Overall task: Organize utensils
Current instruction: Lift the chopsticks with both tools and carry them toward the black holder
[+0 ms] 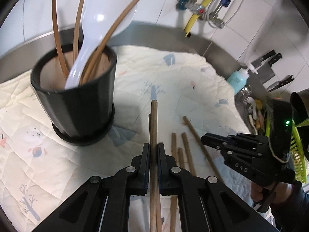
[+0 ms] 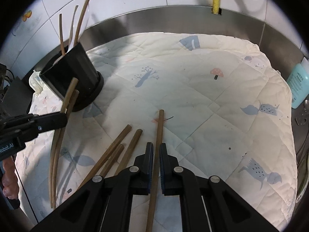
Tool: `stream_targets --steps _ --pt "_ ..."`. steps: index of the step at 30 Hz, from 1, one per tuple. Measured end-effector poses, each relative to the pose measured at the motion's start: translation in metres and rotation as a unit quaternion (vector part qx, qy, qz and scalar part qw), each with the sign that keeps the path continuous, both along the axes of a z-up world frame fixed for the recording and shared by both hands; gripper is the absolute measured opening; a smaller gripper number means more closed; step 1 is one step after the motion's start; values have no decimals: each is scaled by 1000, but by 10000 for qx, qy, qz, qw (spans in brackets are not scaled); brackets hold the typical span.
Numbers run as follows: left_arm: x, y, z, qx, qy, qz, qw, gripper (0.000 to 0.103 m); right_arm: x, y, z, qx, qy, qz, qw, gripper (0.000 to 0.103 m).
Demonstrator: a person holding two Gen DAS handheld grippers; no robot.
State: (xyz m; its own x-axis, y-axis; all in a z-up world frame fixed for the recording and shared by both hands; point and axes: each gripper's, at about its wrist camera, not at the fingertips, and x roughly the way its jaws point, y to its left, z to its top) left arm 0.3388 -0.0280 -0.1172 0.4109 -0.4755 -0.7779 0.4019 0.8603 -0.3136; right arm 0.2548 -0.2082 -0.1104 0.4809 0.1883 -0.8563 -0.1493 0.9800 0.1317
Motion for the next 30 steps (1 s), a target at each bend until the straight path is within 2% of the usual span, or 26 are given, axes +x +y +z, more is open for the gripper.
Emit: stream_targets --steps 8,17,21,30 --pt "-13 8 17 -42 -181 -98 9998 6 7 -3 -5 296 146 -123 9994 9" --pt "-6 -6 -20 115 402 -327 9986 6 13 1 -6 133 157 -121 9997 13" --pt "-1 -8 -37 214 613 -341 9973 6 14 1 -10 83 225 -59 9997 25" --pt "6 -14 -52 276 756 -388 9960 6 17 -2 -13 189 264 -68 9994 24"
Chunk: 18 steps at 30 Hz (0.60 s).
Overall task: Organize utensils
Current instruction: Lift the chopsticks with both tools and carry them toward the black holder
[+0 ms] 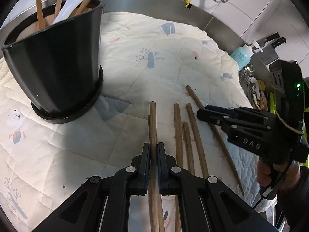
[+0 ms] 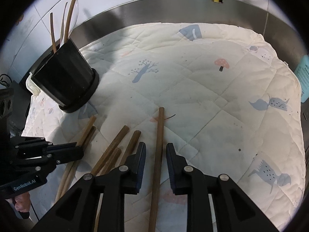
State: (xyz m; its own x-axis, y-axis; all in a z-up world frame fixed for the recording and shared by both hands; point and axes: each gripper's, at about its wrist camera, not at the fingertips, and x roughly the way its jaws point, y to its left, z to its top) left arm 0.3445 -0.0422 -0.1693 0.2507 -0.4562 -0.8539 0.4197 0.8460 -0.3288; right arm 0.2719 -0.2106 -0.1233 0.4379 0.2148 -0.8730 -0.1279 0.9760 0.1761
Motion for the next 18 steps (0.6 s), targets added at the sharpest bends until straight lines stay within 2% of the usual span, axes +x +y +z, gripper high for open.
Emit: stream_targets --steps 8,9,10,18 --pt "6 -2 -5 34 135 27 9999 7 5 4 -9 -74 42 23 10000 22" --pt "6 -2 -5 36 131 22 9999 7 5 5 -11 -161 37 22 9999 13" --pt "6 -3 -5 36 129 18 9999 7 5 5 -11 -212 34 29 9998 11" --pt "12 -2 -5 14 183 120 9998 8 -1 6 -4 -161 -47 83 9998 10"
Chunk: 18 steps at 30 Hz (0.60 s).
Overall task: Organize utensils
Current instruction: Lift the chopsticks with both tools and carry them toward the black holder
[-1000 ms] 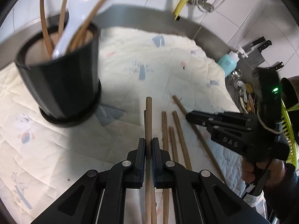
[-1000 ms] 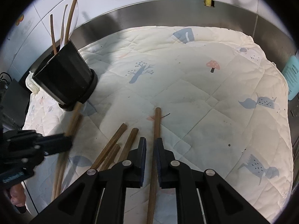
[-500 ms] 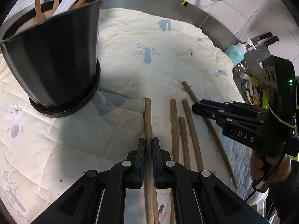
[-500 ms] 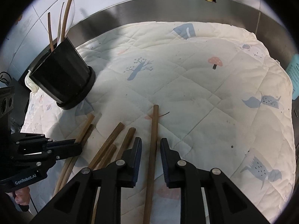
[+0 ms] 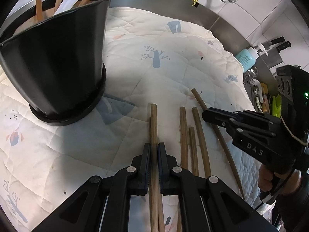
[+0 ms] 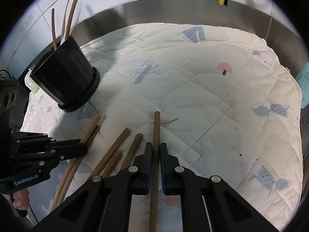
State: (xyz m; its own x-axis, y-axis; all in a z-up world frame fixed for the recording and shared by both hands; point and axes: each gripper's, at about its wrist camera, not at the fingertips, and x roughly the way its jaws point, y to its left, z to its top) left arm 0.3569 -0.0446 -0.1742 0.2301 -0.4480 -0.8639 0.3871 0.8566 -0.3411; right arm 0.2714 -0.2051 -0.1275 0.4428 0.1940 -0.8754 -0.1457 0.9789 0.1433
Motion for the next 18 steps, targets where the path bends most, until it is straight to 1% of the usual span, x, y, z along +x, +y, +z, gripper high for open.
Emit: stream_targets --steps 5,9,13,18 --pt "6 -1 -2 -55 103 85 9999 9 0 -1 3 12 8 5 10000 10" --pt "11 -1 -2 -96 112 152 9998 9 -1 0 2 36 13 -31 10000 10" --pt "12 -3 -2 -77 -55 149 9998 8 -3 0 4 32 -20 -43 10000 10" --pt "7 -1 4 -164 -299 155 9993 6 -10 -3 12 128 -178 -101 9997 10"
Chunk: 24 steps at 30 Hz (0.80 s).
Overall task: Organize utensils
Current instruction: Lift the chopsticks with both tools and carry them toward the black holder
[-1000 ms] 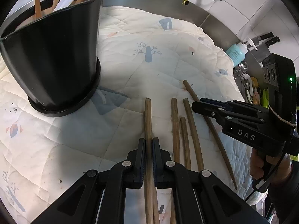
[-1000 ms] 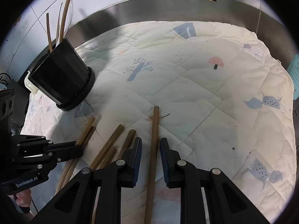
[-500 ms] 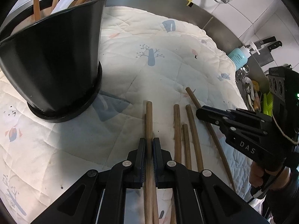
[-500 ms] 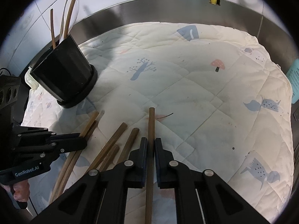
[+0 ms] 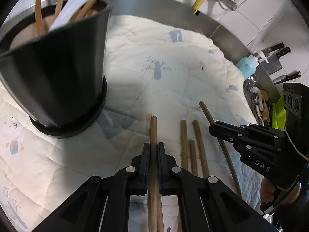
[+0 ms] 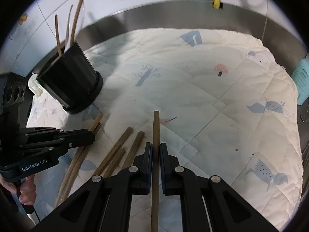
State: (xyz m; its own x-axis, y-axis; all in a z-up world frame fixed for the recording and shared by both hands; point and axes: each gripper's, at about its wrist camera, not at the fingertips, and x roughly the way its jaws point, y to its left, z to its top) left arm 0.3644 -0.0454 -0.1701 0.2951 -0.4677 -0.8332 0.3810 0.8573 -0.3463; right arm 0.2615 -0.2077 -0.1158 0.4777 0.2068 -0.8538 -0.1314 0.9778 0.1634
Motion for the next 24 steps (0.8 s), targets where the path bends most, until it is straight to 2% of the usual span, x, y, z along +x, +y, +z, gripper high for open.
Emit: stream_targets --steps 6,13,17,24 --pt "-9 7 23 -142 -275 28 9995 6 -9 1 18 154 -237 34 9996 10" --pt "-17 7 31 -232 -327 -62 9992 6 -13 3 29 175 -377 75 9991 10" --pt "-22 2 29 46 -432 -178 9989 6 -16 1 28 177 -374 18 9991 10" --pt "-30 8 38 -17 -559 -139 9983 6 -20 -3 37 354 -458 -40 9983 10"
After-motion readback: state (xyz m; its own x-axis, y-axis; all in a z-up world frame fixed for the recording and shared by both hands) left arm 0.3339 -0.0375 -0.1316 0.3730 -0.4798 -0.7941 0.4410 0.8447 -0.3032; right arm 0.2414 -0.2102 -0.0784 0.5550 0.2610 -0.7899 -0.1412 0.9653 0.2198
